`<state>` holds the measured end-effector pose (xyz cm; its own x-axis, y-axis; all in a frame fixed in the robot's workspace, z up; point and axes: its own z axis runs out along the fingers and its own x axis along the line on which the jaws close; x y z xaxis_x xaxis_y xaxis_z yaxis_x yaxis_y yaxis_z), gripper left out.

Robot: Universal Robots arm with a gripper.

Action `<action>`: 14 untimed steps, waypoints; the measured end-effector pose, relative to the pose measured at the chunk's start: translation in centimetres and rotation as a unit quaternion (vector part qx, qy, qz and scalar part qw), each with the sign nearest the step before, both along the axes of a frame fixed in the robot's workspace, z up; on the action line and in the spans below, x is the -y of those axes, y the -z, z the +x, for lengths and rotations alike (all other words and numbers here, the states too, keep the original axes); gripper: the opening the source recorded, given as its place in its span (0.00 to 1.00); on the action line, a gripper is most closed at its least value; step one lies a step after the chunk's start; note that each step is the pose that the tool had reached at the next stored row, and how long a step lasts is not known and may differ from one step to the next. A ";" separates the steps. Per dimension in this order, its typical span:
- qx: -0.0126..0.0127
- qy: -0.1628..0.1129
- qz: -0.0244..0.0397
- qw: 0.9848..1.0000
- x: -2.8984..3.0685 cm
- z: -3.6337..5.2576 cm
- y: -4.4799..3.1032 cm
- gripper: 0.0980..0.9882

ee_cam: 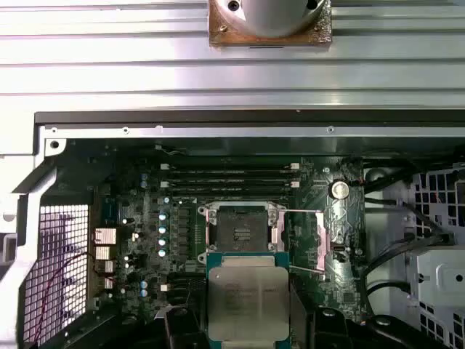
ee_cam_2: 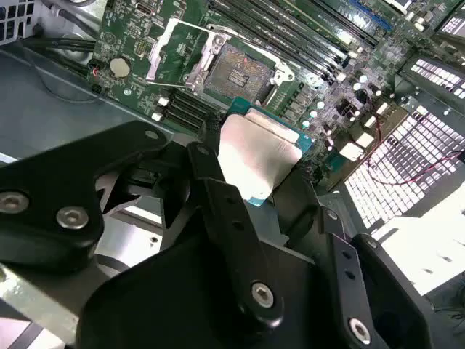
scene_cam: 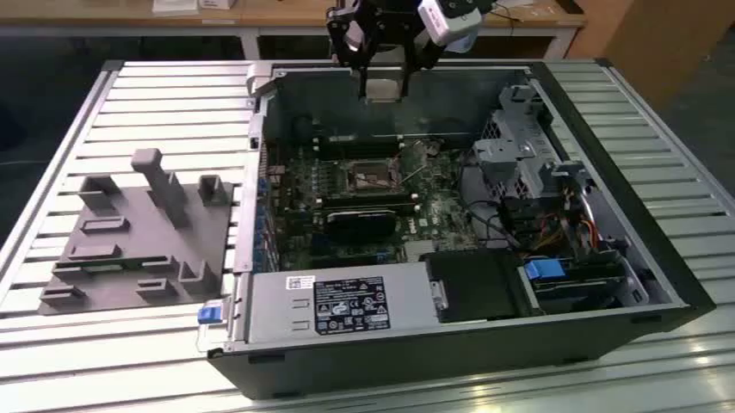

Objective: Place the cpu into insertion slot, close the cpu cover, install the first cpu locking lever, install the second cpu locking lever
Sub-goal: 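Place the cpu into insertion slot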

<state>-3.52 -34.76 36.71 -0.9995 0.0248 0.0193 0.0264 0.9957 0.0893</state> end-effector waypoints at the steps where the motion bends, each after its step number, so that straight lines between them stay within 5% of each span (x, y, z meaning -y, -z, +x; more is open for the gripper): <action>1: 0.000 0.000 0.000 1.000 0.00 0.00 0.00 0.49; 14: 0.000 0.000 0.000 1.000 0.00 0.00 0.20 0.49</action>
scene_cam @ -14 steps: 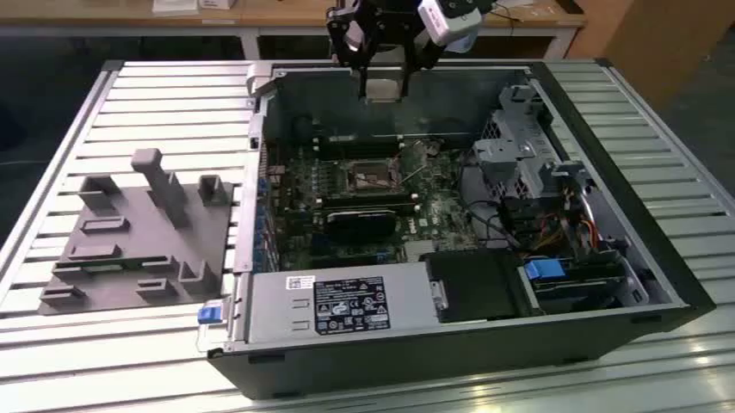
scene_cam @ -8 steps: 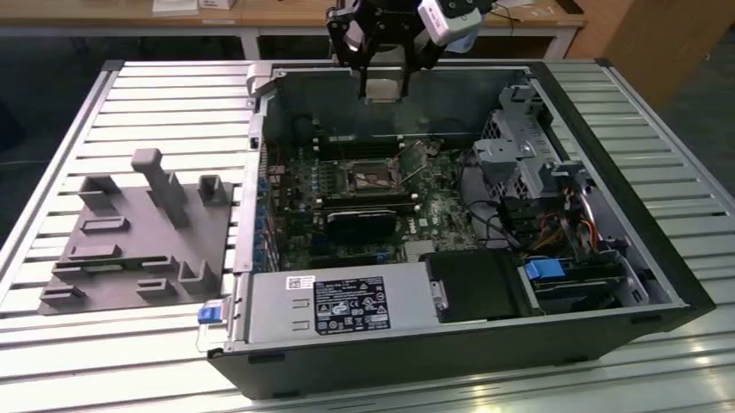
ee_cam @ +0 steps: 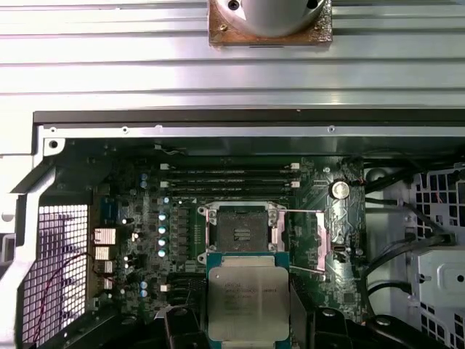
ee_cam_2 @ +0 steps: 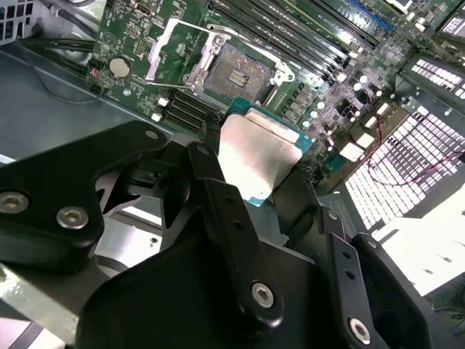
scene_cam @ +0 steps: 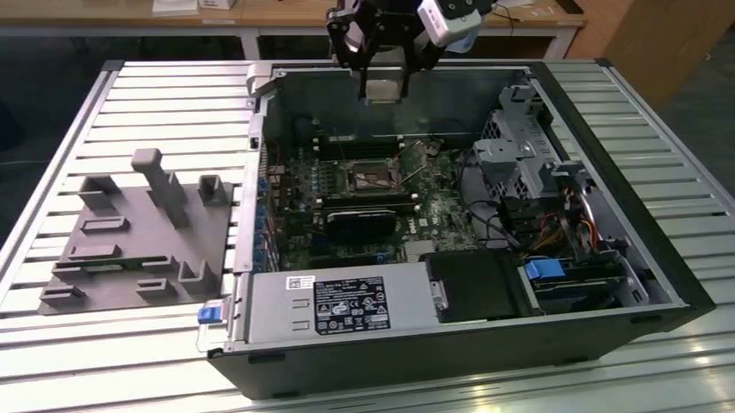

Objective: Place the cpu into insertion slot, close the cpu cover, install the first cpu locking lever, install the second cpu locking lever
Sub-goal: 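Place the cpu into insertion slot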

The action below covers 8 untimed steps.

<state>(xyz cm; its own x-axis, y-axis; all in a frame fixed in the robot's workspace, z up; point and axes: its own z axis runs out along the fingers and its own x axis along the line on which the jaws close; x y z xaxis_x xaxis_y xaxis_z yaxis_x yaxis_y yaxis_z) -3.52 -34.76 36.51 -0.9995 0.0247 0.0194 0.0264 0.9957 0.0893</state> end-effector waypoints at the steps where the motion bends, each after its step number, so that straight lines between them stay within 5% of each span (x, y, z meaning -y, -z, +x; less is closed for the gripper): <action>1: 0.000 0.000 0.000 1.000 0.00 0.00 0.13 0.49; 8: 0.000 0.000 0.000 1.000 0.00 0.00 1.28 0.49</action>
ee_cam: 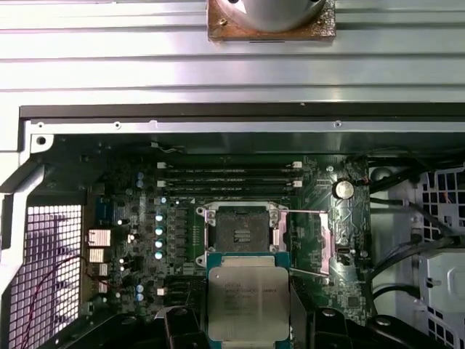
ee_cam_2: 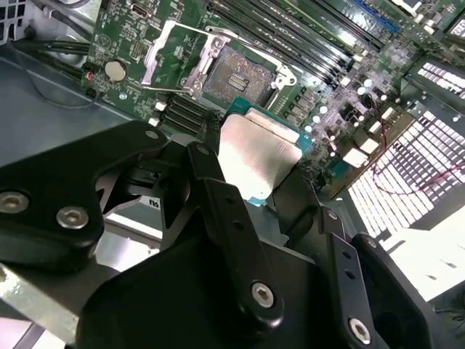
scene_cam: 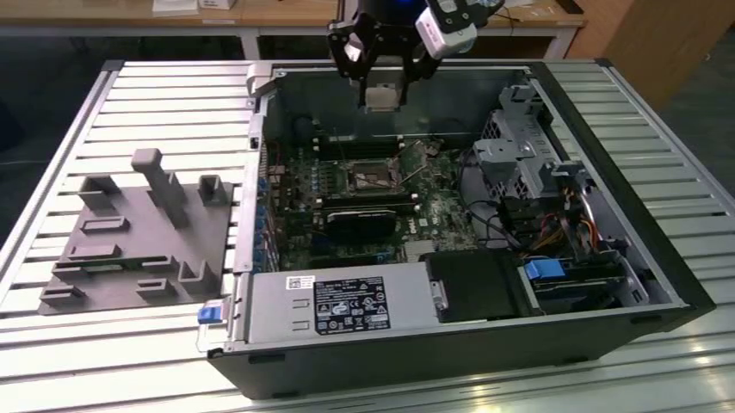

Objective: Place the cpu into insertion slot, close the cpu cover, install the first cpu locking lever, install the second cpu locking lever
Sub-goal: 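Place the cpu into insertion slot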

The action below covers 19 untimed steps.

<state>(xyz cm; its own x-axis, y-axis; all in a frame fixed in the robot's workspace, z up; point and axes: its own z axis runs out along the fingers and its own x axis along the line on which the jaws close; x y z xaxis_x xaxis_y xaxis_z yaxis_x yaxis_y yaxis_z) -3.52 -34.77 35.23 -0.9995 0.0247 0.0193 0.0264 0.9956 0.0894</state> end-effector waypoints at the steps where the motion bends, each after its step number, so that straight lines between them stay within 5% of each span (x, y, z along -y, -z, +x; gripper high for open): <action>1: 0.000 0.000 0.000 1.000 0.00 0.00 0.18 0.49; 19: 0.000 0.000 0.000 1.000 0.00 0.00 2.93 0.49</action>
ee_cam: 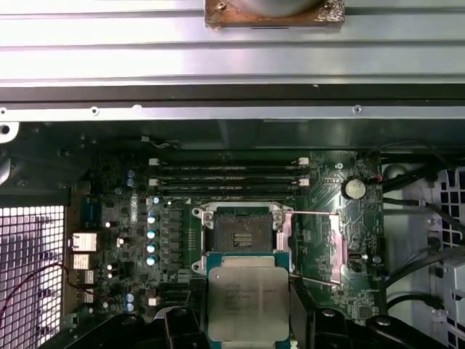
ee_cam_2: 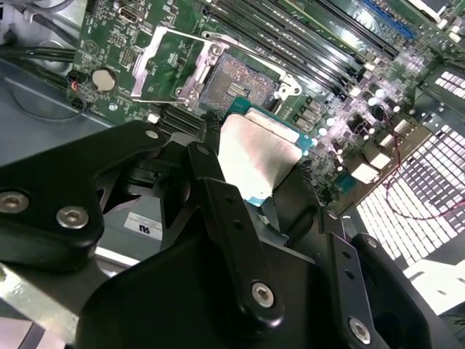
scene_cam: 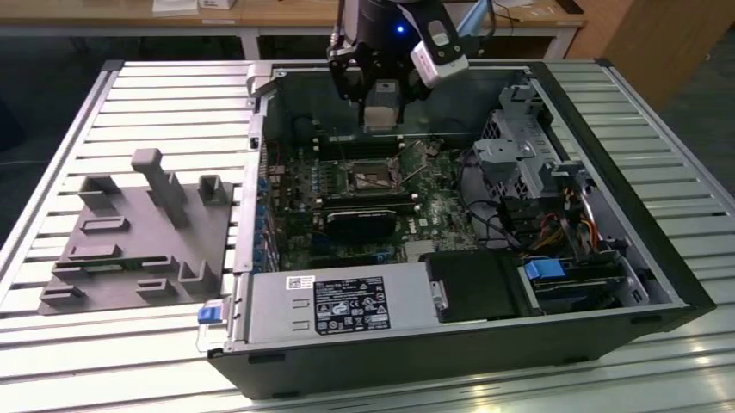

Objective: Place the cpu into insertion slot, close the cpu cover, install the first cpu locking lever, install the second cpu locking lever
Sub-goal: 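Place the cpu into insertion slot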

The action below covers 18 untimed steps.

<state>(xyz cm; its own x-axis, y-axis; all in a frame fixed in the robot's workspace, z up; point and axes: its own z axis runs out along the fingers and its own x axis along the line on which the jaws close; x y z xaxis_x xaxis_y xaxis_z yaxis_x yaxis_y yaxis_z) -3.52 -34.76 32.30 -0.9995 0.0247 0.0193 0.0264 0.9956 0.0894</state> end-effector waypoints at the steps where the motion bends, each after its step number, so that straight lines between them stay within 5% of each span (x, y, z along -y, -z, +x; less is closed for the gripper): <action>1: 0.000 0.000 0.000 1.000 0.00 0.00 0.12 0.49; 18: 0.000 0.000 0.000 1.000 0.00 0.00 3.14 0.49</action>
<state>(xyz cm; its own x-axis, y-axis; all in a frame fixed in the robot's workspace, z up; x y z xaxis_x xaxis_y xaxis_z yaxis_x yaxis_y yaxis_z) -3.52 -34.77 29.16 -0.9995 0.0248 0.0193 0.0265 0.9956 0.0894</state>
